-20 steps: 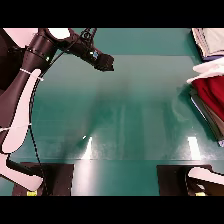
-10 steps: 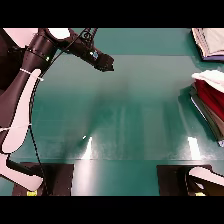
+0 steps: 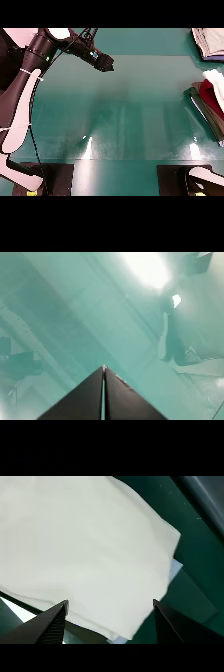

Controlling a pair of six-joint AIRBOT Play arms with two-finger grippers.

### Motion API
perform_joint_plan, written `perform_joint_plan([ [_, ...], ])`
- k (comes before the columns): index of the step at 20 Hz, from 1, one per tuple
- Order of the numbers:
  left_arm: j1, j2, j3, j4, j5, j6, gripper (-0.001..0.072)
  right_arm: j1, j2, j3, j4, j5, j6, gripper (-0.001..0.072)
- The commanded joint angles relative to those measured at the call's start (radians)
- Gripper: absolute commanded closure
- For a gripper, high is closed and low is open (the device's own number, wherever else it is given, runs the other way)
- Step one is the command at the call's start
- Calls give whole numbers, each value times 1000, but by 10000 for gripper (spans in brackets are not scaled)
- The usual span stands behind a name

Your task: Fold the shirts.

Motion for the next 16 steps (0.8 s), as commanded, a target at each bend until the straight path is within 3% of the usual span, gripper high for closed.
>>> perform_joint_plan([
  [1, 0, -1, 0, 0, 1, 1, 682, 61, 0, 0, 163, 13, 19, 118],
  [4, 0, -1, 0, -8, -41, -5, 682, 207, 0, 0, 335, 28, 18, 117],
  [6, 0, -1, 0, -8, -49, -4, 682, 334, 0, 0, 344, 26, 18, 118],
  [7, 0, -1, 0, -8, -50, -4, 682, 394, 0, 0, 345, 22, 17, 161],
  [10, 0, -1, 0, -8, -50, -4, 682, 559, 0, 0, 339, -16, 12, 539],
  [11, 0, -1, 0, -8, -50, -4, 682, 603, 0, 0, 338, -31, 12, 701],
  [16, 0, -1, 0, -8, -50, -4, 683, 724, 0, 0, 338, -95, 12, 698],
])
